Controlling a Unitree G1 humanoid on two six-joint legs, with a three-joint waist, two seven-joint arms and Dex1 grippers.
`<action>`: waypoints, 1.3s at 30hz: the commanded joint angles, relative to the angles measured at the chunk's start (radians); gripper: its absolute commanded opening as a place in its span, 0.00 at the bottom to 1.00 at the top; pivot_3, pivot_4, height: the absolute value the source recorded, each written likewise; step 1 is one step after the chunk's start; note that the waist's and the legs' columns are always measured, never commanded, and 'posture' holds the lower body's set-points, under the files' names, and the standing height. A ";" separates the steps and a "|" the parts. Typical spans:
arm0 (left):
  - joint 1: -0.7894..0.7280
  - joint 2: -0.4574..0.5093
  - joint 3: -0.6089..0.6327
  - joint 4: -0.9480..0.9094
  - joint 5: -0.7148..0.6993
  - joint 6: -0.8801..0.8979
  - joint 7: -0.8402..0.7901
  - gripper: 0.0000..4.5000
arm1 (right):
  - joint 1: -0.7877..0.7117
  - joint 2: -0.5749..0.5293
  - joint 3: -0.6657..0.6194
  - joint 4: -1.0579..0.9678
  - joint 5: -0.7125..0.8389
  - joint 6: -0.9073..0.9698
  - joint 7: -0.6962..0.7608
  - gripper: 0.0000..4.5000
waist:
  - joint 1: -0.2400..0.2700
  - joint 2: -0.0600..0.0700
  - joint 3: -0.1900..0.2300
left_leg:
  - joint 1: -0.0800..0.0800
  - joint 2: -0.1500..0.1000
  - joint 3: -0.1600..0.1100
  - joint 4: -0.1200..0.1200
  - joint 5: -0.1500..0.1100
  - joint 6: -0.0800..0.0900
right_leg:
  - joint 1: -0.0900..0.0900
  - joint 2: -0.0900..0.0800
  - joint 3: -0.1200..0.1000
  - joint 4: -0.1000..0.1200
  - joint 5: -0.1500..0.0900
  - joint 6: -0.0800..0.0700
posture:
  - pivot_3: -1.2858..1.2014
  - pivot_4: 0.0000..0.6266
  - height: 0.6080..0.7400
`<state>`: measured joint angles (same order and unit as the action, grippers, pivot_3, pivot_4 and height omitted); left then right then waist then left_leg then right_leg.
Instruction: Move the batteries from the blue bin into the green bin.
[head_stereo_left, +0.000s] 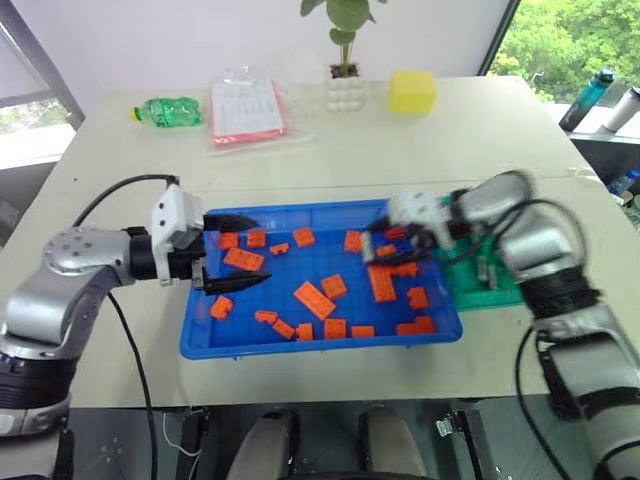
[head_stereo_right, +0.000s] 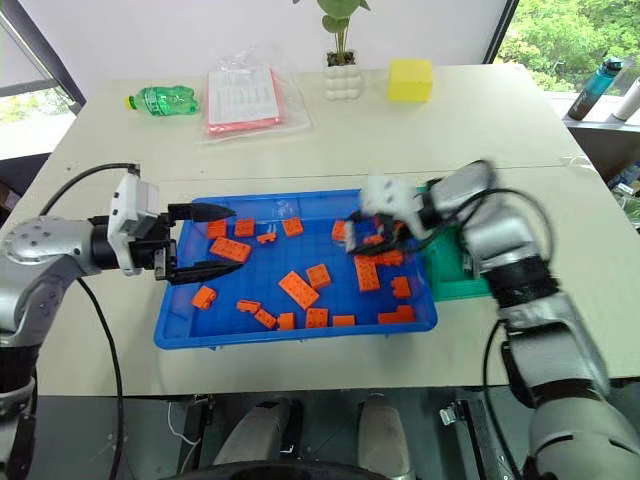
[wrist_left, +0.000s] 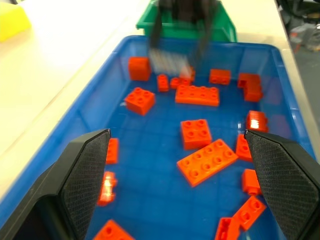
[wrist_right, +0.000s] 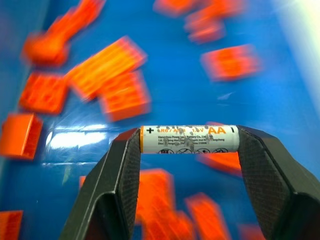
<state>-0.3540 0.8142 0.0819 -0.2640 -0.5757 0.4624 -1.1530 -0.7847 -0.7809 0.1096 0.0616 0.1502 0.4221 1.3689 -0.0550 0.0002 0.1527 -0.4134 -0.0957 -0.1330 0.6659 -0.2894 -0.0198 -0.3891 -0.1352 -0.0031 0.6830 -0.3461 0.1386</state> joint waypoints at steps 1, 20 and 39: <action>-0.014 -0.008 -0.003 0.007 0.004 -0.028 -0.012 1.00 | 0.091 -0.123 -0.173 -0.135 0.073 0.150 -0.052 0.51 | 0.010 0.000 0.000 | 0.000 0.000 0.000 0.000 0.000 0.000 | 0.000 0.000 0.000 0.000 0.000 0.000 | 0.52 0.24 0.90; -0.110 -0.026 -0.025 0.095 0.017 -0.054 -0.062 1.00 | 0.363 -0.336 -0.401 -0.201 0.207 0.227 -0.133 0.98 | 0.015 0.000 0.000 | 0.000 0.001 0.007 0.000 0.000 0.001 | 0.000 -0.001 0.001 -0.001 0.000 0.000 | 0.52 0.24 0.90; -0.098 0.139 0.178 0.237 -0.071 0.011 -0.145 1.00 | 0.611 -0.489 -0.587 0.262 0.238 0.041 0.087 0.98 | 0.010 0.000 0.000 | 0.002 0.002 0.009 0.000 0.000 0.001 | 0.002 0.000 0.001 -0.002 0.000 0.000 | 0.52 0.24 0.90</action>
